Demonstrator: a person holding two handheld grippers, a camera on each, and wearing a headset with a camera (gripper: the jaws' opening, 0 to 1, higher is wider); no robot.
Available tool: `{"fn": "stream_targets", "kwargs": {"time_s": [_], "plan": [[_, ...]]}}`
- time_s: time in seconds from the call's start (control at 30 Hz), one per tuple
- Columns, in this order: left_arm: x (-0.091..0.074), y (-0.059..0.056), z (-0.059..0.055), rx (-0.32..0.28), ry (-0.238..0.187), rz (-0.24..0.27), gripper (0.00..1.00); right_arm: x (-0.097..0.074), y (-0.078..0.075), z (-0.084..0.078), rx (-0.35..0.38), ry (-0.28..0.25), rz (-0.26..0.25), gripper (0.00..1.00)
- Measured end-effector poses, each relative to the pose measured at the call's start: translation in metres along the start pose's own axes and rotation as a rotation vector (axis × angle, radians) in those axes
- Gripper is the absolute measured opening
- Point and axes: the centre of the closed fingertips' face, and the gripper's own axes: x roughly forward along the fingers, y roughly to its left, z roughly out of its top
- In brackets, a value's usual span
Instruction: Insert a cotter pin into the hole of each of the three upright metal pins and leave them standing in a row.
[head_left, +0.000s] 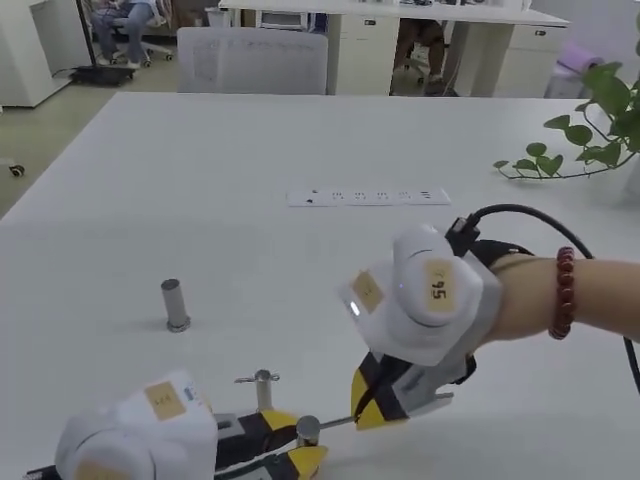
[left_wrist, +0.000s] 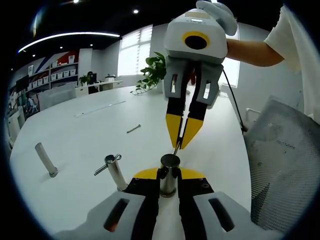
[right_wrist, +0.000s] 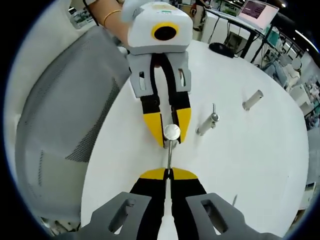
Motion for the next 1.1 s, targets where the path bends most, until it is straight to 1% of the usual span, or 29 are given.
{"fn": "stream_targets", "kwargs": {"time_s": [0.1, 0.2, 0.33, 0.37, 0.43, 0.57, 0.73, 0.83, 0.9, 1.1], "plan": [[0.0001, -0.0002, 0.0001, 0.006, 0.000, -0.001, 0.11, 0.0011, -0.0001, 0.0007, -0.007, -0.009, 0.001, 0.03], [0.0004, -0.0001, 0.0003, 0.007, 0.001, -0.004, 0.11, 0.0009, -0.0009, 0.0006, -0.001, -0.010, -0.002, 0.03], [0.0004, -0.0004, 0.0001, 0.014, 0.005, -0.006, 0.11, 0.0010, -0.0003, 0.0005, -0.012, -0.011, -0.002, 0.03], [0.0004, -0.0005, 0.0002, 0.015, 0.005, -0.007, 0.11, 0.0012, -0.0005, 0.0003, -0.010, -0.019, -0.004, 0.03], [0.0004, -0.0004, 0.0002, 0.014, 0.006, -0.008, 0.11, 0.0006, -0.0011, 0.0006, 0.028, -0.042, -0.010, 0.03], [0.0006, -0.0006, 0.0002, 0.019, 0.010, -0.008, 0.11, -0.0040, -0.0005, 0.0040, 0.032, -0.072, -0.023, 0.03], [0.0007, -0.0005, 0.0000, 0.018, 0.011, -0.010, 0.11, -0.0022, -0.0006, 0.0044, 0.042, -0.072, -0.034, 0.03], [0.0006, -0.0005, 0.0000, 0.019, 0.011, -0.012, 0.11, -0.0016, -0.0002, 0.0060, 0.046, -0.083, -0.037, 0.03], [0.0005, -0.0004, 0.0001, 0.017, 0.009, -0.012, 0.11, -0.0013, -0.0003, 0.0067, 0.052, -0.091, -0.037, 0.03], [0.0003, -0.0003, 0.0000, 0.016, 0.006, -0.015, 0.11, -0.0008, 0.0000, 0.0068, 0.057, -0.094, -0.039, 0.03]]}}
